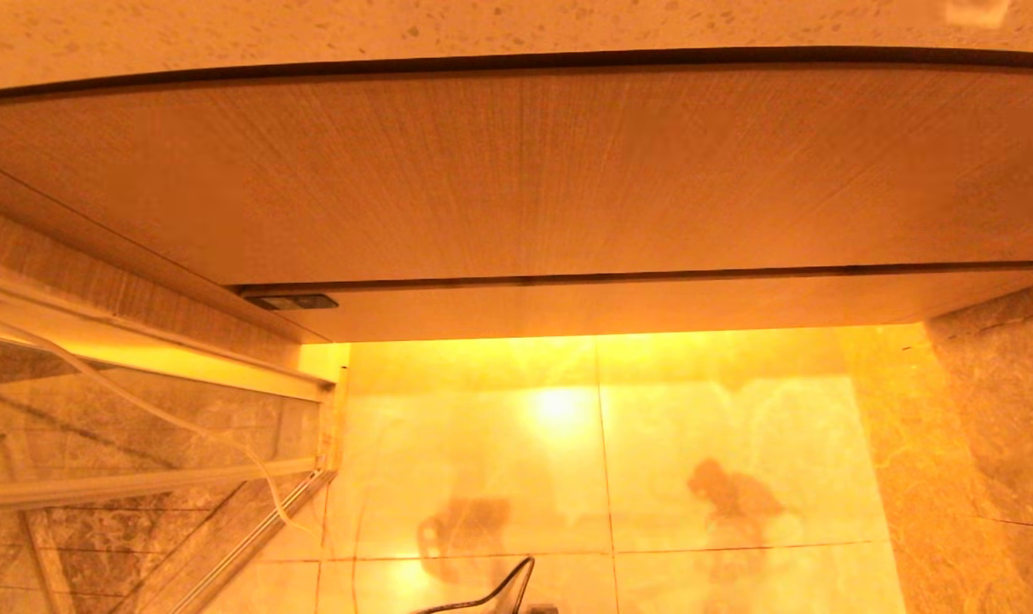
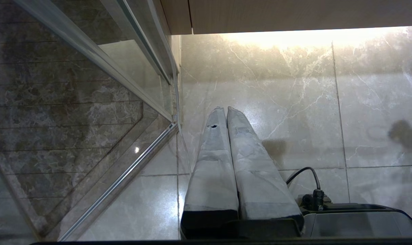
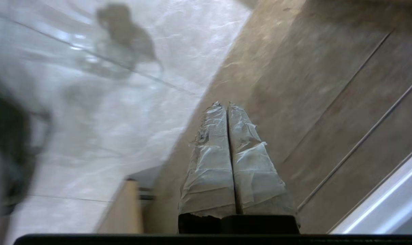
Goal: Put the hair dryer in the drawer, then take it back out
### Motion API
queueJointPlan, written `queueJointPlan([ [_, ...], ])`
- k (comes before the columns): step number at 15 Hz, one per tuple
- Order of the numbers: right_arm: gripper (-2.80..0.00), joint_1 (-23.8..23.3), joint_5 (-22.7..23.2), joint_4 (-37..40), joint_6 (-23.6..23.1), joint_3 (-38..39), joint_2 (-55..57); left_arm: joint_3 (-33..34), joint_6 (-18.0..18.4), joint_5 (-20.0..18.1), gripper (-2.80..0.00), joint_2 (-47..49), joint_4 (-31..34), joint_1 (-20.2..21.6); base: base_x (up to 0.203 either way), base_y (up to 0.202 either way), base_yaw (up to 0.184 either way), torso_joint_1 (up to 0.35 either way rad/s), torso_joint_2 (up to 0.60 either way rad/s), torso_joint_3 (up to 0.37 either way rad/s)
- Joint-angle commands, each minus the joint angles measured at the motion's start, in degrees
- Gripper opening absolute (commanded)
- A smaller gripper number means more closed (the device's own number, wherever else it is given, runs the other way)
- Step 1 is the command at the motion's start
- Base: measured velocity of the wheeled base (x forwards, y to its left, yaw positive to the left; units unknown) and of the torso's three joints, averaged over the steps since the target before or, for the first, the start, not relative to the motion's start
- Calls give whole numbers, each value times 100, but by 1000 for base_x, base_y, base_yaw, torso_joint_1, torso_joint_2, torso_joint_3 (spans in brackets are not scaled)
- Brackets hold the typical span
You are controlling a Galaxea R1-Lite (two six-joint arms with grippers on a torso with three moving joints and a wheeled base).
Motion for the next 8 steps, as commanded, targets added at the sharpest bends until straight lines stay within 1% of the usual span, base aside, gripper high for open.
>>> queueJointPlan([
  [1,-280,604,-188,491,637,550,-1825,0,-2,1,-280,0,-2,0,0,0,0,0,0,0],
  [2,-280,882,-331,668,1038,906,-2310,0,-2,1,-280,0,-2,0,0,0,0,0,0,0],
  [3,-280,1059,-465,784,1412,1252,-2810,0,-2,1,-280,0,-2,0,0,0,0,0,0,0],
  [5,-280,1267,-590,914,1985,1743,-3664,0,-2,1,-280,0,-2,0,0,0,0,0,0,0],
  [7,-280,1381,-355,956,2524,2148,-4338,0,-2,1,-280,0,-2,0,0,0,0,0,0,0],
  [8,-280,1439,-273,966,2687,2259,-4599,0,-2,1,-280,0,-2,0,0,0,0,0,0,0],
])
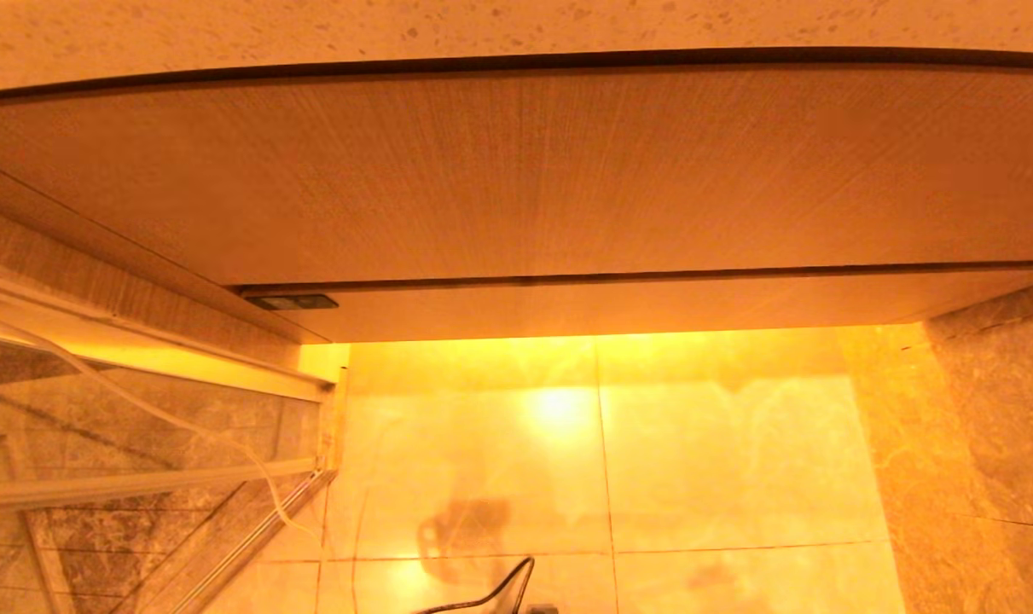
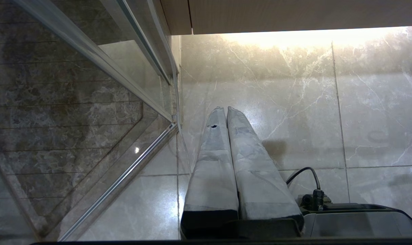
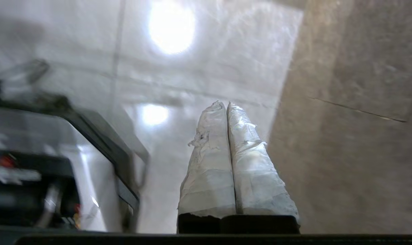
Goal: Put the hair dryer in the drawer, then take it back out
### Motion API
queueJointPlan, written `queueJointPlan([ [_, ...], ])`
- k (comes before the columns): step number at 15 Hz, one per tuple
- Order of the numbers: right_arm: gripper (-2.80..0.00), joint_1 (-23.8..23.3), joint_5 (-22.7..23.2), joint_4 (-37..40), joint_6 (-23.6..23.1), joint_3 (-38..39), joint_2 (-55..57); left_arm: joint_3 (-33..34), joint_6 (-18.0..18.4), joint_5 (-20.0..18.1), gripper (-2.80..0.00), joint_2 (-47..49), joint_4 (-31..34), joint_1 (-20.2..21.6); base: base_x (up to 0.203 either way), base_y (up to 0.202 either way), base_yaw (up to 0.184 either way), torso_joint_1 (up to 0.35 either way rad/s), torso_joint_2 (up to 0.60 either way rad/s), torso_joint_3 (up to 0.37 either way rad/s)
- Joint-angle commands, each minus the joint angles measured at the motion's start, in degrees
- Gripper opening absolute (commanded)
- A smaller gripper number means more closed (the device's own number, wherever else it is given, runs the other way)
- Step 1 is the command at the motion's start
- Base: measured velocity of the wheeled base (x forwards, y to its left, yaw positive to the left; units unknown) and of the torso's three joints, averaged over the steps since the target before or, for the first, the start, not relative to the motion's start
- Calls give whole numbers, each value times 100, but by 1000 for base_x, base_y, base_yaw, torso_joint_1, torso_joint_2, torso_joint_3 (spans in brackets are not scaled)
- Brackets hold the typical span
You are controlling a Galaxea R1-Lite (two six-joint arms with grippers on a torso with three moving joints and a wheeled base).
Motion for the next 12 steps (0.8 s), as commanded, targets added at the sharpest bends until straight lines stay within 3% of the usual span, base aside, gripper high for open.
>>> queueJointPlan([
  [1,-280,119,94,4,189,229,-946,0,-2,-1,-280,0,-2,0,0,0,0,0,0,0],
  [5,-280,169,479,-97,545,279,-1601,0,-2,-1,-280,0,-2,0,0,0,0,0,0,0],
  [7,-280,173,406,-349,618,408,-1601,0,-2,-1,-280,0,-2,0,0,0,0,0,0,0],
  [9,-280,173,288,-1276,944,704,-1601,0,-2,-1,-280,0,-2,0,0,0,0,0,0,0],
  [12,-280,173,200,-1444,1362,793,-1601,0,-2,-1,-280,0,-2,0,0,0,0,0,0,0],
])
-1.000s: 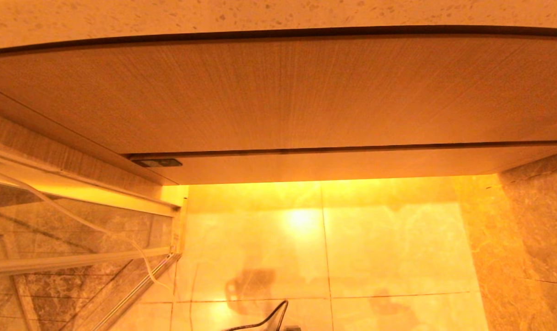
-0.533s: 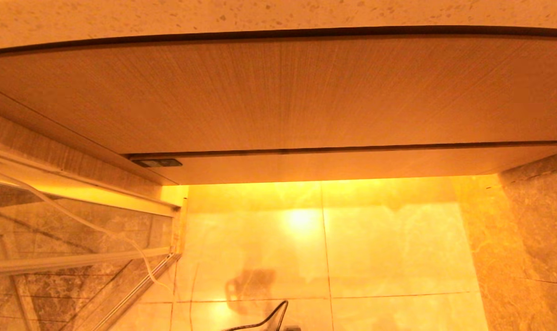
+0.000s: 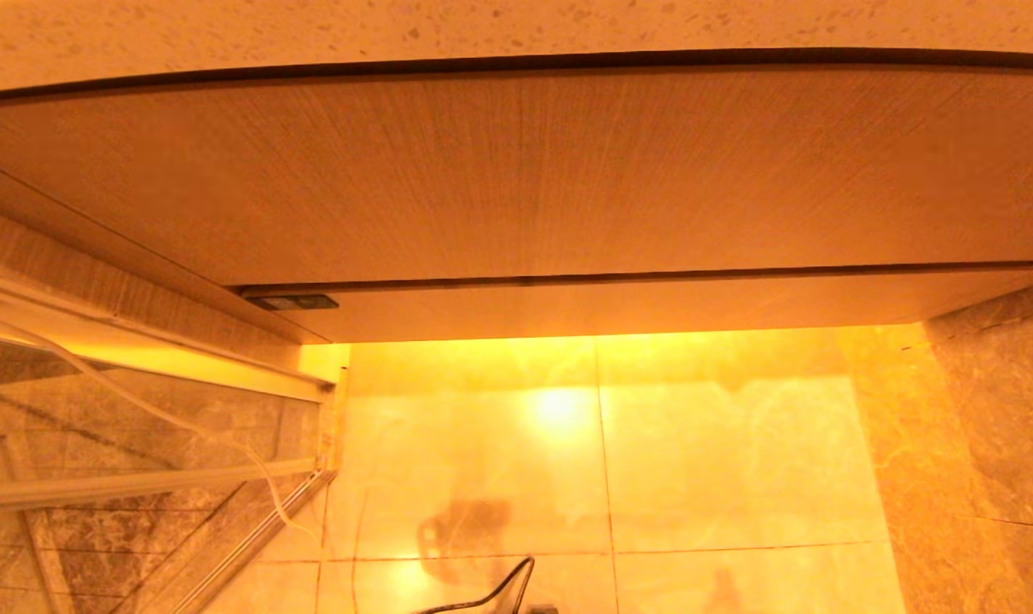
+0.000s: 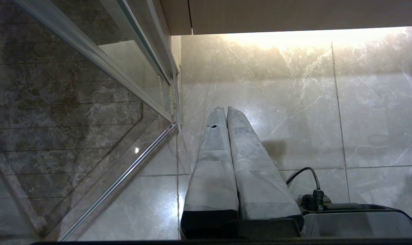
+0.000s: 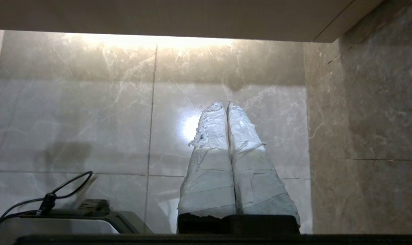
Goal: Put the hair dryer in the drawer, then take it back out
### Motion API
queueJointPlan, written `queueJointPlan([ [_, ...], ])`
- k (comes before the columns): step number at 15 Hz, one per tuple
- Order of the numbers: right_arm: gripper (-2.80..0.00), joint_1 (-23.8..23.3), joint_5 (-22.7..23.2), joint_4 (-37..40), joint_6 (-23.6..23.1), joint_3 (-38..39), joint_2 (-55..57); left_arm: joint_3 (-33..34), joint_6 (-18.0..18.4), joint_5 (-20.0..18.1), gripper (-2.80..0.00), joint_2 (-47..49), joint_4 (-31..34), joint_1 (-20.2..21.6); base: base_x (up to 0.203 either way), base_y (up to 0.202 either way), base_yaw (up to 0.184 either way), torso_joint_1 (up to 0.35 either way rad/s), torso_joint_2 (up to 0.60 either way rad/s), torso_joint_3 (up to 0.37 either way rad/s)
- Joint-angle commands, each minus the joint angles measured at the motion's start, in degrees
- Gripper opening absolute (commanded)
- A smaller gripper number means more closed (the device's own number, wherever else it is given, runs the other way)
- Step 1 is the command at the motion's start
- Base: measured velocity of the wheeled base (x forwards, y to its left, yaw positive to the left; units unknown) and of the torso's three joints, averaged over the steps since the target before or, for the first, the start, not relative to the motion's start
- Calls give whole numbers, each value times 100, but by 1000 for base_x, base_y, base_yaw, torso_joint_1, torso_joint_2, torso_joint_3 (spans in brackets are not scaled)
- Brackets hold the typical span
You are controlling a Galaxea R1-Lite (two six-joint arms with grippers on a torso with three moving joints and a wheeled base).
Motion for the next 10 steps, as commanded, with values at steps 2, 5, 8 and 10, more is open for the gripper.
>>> queueJointPlan([
  [2,-280,9,65,87,-8,37,12,0,-2,1,-280,0,-2,0,0,0,0,0,0,0],
  [5,-280,9,44,233,132,37,12,0,-2,1,-280,0,-2,0,0,0,0,0,0,0],
  [8,-280,1,12,396,369,37,12,0,-2,1,-280,0,-2,0,0,0,0,0,0,0],
  [10,-280,1,3,396,484,28,20,0,-2,1,-280,0,-2,0,0,0,0,0,0,0],
])
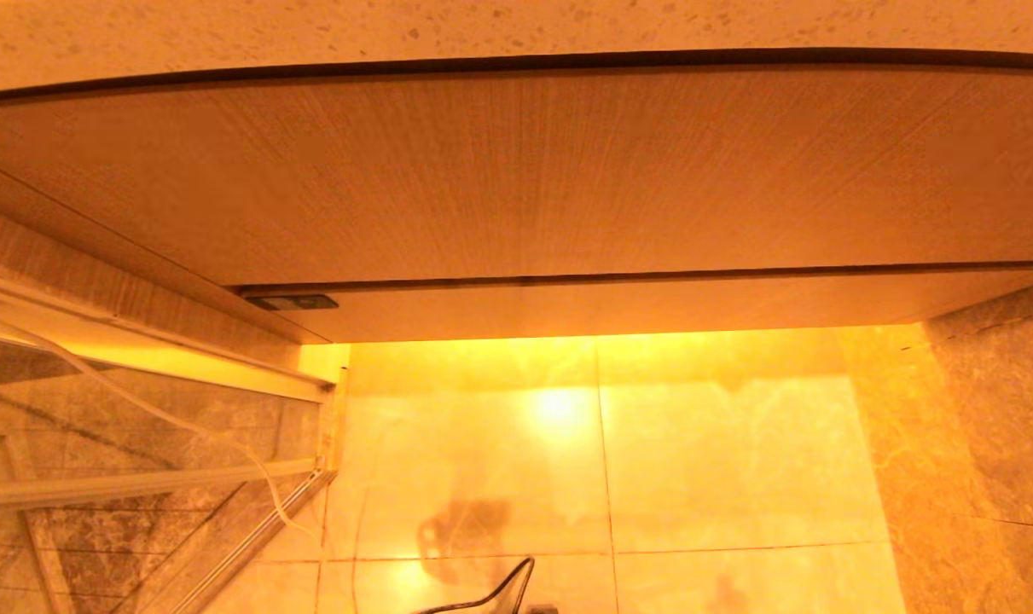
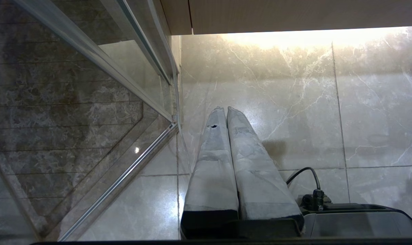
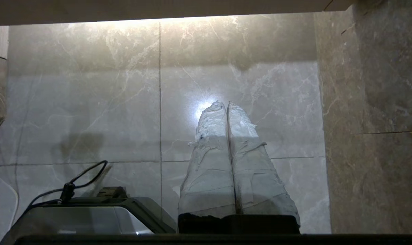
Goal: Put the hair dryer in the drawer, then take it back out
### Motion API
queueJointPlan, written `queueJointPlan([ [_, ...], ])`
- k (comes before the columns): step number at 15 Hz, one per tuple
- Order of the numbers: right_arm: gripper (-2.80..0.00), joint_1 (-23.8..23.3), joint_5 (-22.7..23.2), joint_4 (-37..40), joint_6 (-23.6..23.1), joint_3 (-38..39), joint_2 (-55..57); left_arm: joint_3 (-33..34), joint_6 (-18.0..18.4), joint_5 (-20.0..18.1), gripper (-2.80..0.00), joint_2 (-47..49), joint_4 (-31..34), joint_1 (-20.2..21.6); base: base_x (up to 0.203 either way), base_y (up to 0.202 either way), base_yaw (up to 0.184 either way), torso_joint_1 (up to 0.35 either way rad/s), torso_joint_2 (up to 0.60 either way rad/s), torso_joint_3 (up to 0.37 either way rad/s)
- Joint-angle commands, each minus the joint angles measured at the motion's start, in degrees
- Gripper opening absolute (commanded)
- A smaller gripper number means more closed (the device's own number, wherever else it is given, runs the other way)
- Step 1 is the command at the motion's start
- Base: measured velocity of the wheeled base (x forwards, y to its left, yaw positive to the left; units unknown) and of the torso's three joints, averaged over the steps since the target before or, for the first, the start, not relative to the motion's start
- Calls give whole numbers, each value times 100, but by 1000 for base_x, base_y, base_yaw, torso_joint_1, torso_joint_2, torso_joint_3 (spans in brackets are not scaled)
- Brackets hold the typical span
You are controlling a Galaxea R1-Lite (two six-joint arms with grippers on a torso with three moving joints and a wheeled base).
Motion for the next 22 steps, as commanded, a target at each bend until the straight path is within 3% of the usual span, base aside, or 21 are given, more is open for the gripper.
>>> queueJointPlan([
  [1,-280,-2,-6,7,62,0,30,0,-2,1,-280,0,-2,0,0,0,0,0,0,0],
  [22,-280,-2,-10,24,102,0,22,0,-2,1,-280,0,-2,0,0,0,0,0,0,0],
])
